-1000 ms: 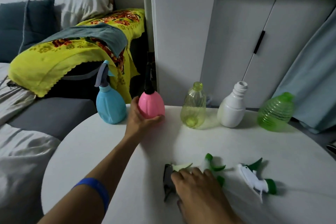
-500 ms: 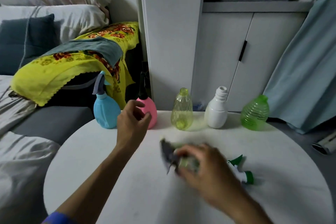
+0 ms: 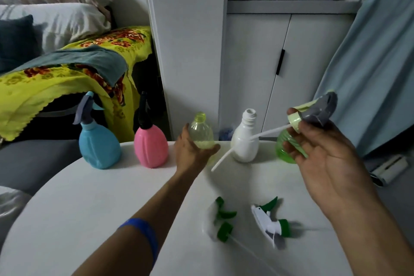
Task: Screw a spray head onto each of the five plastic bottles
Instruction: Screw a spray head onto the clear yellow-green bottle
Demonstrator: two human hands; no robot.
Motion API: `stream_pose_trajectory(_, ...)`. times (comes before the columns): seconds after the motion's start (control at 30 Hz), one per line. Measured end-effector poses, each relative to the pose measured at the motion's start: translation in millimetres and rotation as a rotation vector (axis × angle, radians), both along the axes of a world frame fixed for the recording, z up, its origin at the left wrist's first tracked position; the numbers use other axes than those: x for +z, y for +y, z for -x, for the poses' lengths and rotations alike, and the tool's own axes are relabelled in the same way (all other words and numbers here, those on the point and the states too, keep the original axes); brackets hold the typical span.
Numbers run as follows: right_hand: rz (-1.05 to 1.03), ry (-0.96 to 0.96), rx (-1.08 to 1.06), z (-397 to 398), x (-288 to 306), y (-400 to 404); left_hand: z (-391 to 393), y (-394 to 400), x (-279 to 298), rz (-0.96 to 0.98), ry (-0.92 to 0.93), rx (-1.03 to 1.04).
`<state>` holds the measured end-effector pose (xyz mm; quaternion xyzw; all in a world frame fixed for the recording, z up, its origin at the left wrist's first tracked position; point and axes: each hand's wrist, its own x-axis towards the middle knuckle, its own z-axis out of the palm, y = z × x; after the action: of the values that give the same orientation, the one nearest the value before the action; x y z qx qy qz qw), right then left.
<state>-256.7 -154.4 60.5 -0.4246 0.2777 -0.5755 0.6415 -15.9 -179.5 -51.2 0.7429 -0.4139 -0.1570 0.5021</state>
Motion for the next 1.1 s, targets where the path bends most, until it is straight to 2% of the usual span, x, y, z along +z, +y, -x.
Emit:
stream_pose_trajectory(0.07,0.005,-0.014,-0.016,3.5,1.4,-4.0,2.0,-4.9,-0.7,0.076,0.086,-0.015)
stream_pose_trajectory(0.17,-0.052,-0.117,-0.062,15.2,3.4,-12.1,1.6,12.7,7.1,0.161,0.036,-0.085)
stream_pose_trajectory(0.3,-0.095,-0.218,-0.079,25.7,2.1,-17.4,-8.2,67.5,34.1,0.093,-0.177,-0.168)
stream_pose_trajectory(0.47,-0.024,-0.195,-0.026,11.3,-0.4,-8.7,-16.8,142.8,63.6,-0.049,-0.475,-0.102)
stream_pose_trajectory(0.57,0.033,-0.195,-0.035,4.3,-0.8,-3.7,-12.4,165.6,69.2,-0.077,-0.585,-0.062)
stream_pose_trajectory(0.8,0.069,-0.186,-0.008,-8.0,-5.9,-2.3,-16.9,176.4,67.2,-0.164,-0.681,-0.037)
stream_pose_trajectory(1.1,0.098,-0.095,0.039,-25.3,-12.4,-2.6,-25.0,172.2,65.7,-0.210,-0.688,-0.023)
